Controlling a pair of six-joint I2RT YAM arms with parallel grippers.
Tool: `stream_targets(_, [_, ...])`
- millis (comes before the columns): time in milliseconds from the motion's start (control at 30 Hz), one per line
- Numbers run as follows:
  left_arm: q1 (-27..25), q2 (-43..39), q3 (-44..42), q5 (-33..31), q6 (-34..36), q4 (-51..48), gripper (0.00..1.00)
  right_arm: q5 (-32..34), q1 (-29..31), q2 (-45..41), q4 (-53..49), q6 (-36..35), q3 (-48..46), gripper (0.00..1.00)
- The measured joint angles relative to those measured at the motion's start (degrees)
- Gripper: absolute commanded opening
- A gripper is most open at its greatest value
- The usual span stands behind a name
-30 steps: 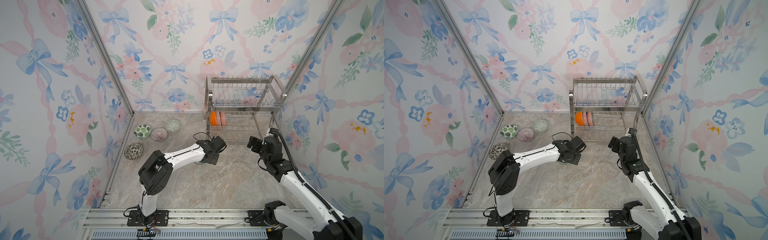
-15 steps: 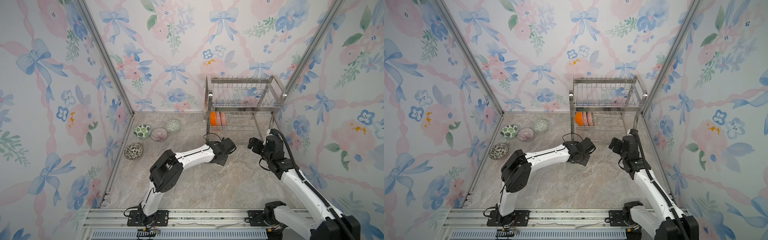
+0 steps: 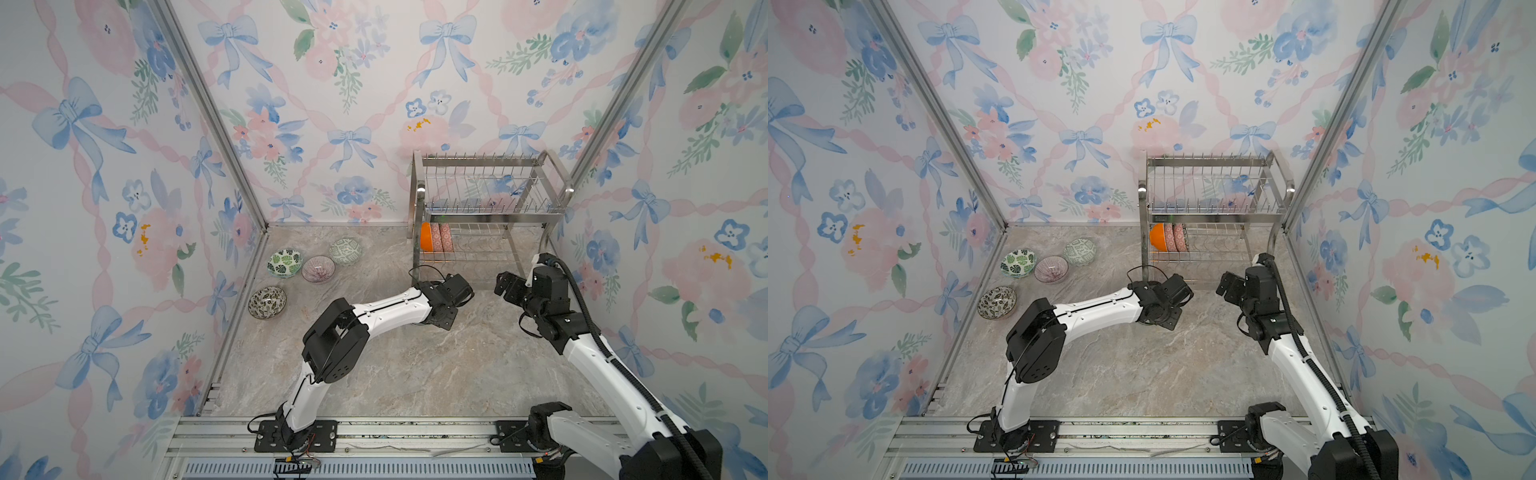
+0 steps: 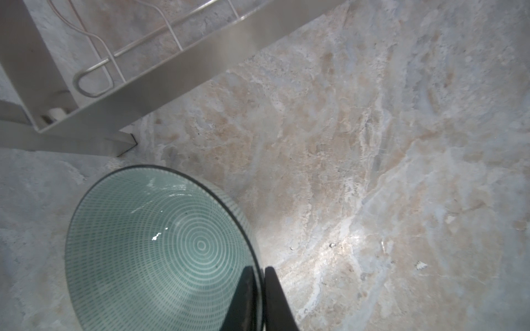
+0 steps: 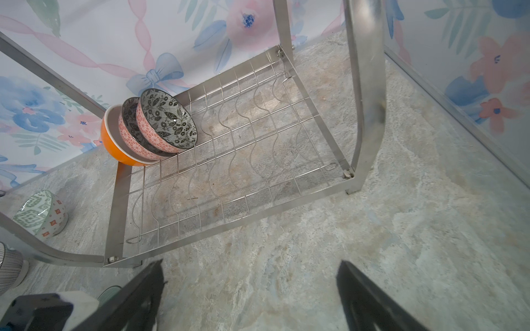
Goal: Load the bowls into the dish rack
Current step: 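Drag the mint-spiral bowl with the left gripper toward the rack front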
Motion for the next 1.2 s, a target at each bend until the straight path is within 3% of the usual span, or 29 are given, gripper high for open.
stream_targets(233, [0.0,0.28,0.7,1.22,0.13,-0.02,0.34,0.0,0.0,-0.33,-0.81,-1.01,0.59,0.96])
stream_targets(467, [0.15,0.26,1.62,1.11,0.72,0.0,0.46,-1.2,0.0,-0.26,-1.73,-1.27,2.82,0.96])
stream_targets(533, [0.39,0.11,1.62,0.79,1.22,-0.04,0.6,-2.05,0.0,-0.07,-2.49,-1.29,3.63,0.96])
stream_targets(633, [1.14,-1.18,1.53,-0.33,2.03,-0.31,0.64,-3.67,0.33,0.74,-3.28,-1.31,4.92,0.96])
stream_targets(667, [1.49,-2.03,1.42,-0.68,2.32,-0.44,0.89,-4.11,0.57,1.09,-3.72,-1.49,5.49,0.96])
stream_targets(700, [1.97,-3.19,1.14,-0.98,2.84,-0.44,0.98,-4.11,0.87,1.33,-4.11,-1.73,6.01,0.96])
stream_targets(833, [5.07,-10.49,-1.75,-1.44,3.13,-0.42,0.98,-0.68,5.9,2.49,-7.1,-4.42,9.38,0.97])
stream_targets(1000, [10.21,-19.82,-6.03,-4.7,3.19,-0.39,0.98,8.46,15.5,4.28,-9.68,-8.92,12.9,0.96])
stream_targets(1200, [10.54,-26.34,-14.45,-12.11,4.92,-0.24,0.98,18.08,20.98,7.76,-12.57,-12.33,13.9,0.96])
